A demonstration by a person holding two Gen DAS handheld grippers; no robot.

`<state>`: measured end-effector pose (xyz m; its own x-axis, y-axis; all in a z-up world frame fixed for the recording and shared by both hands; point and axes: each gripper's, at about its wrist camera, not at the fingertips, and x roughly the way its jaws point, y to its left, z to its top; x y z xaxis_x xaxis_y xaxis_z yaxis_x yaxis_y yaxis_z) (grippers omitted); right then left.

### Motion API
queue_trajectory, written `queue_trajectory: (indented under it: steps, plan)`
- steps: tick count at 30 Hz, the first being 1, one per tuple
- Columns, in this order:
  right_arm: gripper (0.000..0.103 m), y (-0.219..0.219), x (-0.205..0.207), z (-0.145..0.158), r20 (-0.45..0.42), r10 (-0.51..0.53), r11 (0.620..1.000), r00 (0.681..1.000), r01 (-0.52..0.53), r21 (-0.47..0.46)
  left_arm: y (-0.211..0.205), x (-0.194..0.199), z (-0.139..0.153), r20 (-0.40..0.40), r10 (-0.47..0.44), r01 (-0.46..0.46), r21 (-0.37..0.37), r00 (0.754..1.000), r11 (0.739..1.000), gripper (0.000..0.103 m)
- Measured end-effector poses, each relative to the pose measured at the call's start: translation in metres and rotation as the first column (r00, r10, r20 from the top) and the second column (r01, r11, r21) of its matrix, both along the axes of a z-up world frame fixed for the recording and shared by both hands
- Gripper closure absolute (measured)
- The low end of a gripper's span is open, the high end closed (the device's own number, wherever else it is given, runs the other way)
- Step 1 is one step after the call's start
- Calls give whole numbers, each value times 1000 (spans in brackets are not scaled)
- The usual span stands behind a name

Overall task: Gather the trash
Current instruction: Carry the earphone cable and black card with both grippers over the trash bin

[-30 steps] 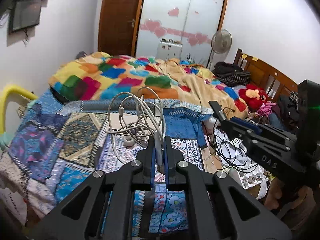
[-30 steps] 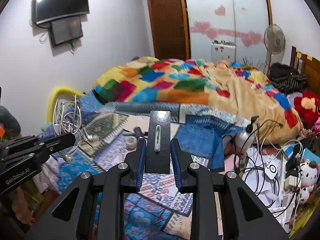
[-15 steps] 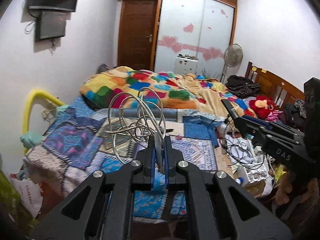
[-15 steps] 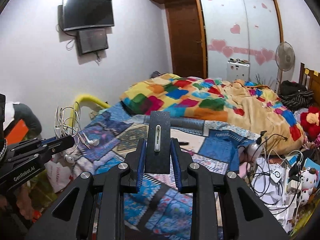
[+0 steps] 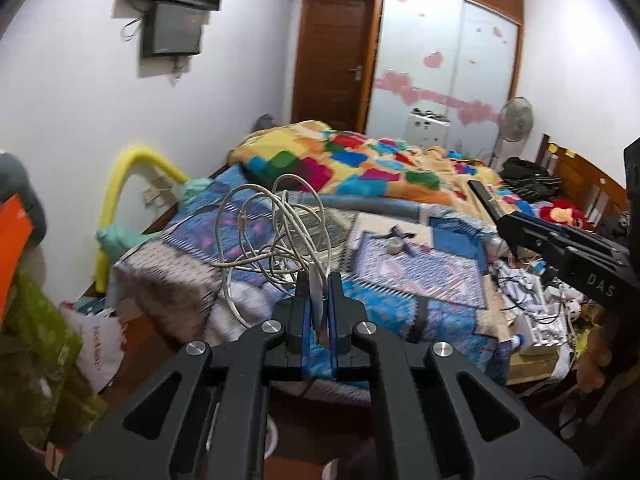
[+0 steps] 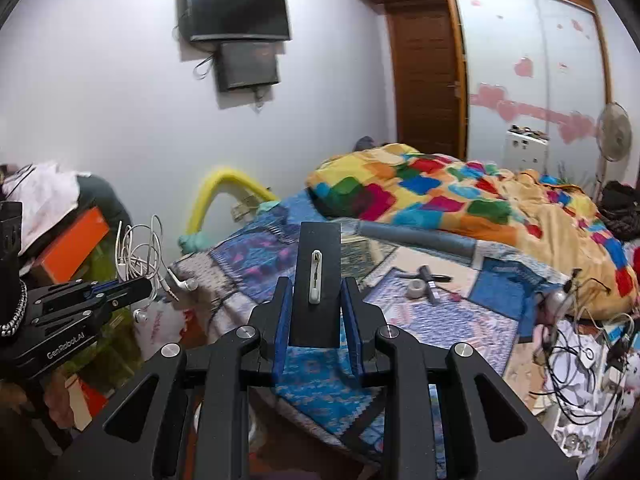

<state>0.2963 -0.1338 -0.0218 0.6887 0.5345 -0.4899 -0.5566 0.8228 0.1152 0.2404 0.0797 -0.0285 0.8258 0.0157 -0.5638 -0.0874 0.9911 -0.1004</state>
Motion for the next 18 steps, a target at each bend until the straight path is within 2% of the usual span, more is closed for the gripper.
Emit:
queue_trajectory:
  steps: [11,18]
  plan:
    - [80,68,-20,-31,-75,130,990,989,-134,-50,69,-43,-46,-99,114,-118,-34,989,992,97]
    - [80,111,-24,-72,-182,196,970,963,-218,-107,101,-60,-97,-211,168,-186,-68,963,980,97]
